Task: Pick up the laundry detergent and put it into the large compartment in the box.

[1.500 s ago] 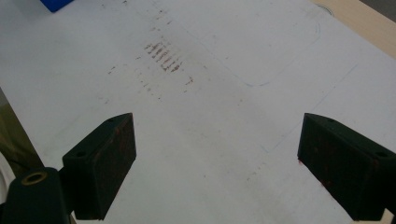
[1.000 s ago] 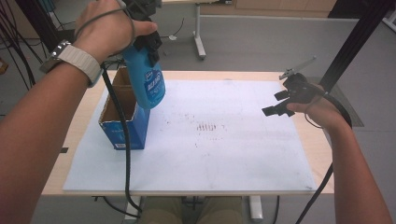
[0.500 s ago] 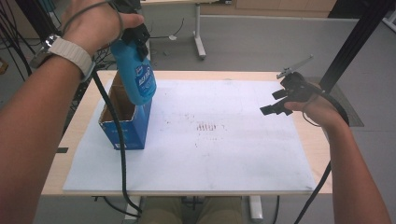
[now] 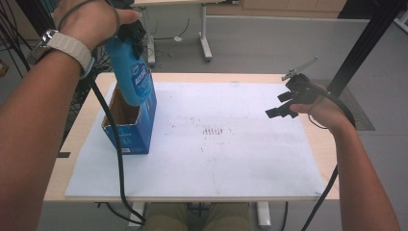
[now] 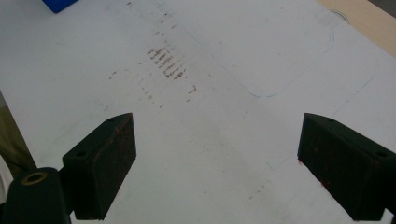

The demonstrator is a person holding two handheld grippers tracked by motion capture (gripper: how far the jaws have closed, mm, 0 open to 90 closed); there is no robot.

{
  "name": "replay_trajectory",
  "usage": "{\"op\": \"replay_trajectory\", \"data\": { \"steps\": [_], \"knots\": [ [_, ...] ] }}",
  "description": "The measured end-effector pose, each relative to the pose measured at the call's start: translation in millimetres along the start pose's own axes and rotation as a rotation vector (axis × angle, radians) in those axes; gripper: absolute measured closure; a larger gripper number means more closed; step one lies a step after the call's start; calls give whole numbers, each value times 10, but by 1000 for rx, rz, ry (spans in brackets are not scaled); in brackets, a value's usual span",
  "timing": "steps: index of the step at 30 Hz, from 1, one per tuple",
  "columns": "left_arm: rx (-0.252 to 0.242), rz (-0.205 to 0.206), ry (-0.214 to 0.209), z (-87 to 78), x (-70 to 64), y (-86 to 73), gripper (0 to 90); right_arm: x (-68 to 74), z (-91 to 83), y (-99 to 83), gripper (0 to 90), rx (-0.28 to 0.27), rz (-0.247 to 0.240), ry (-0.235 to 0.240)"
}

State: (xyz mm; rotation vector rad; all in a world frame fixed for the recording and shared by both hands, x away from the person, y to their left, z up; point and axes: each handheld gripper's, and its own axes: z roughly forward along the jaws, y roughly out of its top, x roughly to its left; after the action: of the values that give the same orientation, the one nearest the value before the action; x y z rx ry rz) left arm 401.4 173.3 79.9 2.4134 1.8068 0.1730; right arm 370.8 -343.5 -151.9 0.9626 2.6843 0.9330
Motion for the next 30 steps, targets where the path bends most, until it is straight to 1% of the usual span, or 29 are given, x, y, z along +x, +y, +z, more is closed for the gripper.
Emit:
{"op": "replay_trajectory", "data": {
  "steps": [2,4,8,10,12,13,17,21,30],
  "knots": [
    [-3,-11,-6,3,28,-4,375,-4,14,15,116,6,-2,1],
    [-1,-14,-7,9,45,0,373,-11,21,20,116,6,-1,2],
    [0,-34,2,32,72,2,372,-22,31,23,116,9,-2,4],
    [4,-37,5,45,91,6,372,-28,35,22,115,11,0,4],
    [-4,-44,11,48,106,-8,373,-33,36,19,116,10,1,4],
    [4,-45,14,52,111,4,373,-36,37,19,116,11,2,4],
    [2,-56,29,72,141,-2,373,-43,52,17,116,9,3,6],
    [3,-78,29,106,205,-6,373,-51,83,23,116,12,4,10],
    [0,-108,33,190,309,-8,373,-75,140,34,116,16,8,18]
  ]
}}
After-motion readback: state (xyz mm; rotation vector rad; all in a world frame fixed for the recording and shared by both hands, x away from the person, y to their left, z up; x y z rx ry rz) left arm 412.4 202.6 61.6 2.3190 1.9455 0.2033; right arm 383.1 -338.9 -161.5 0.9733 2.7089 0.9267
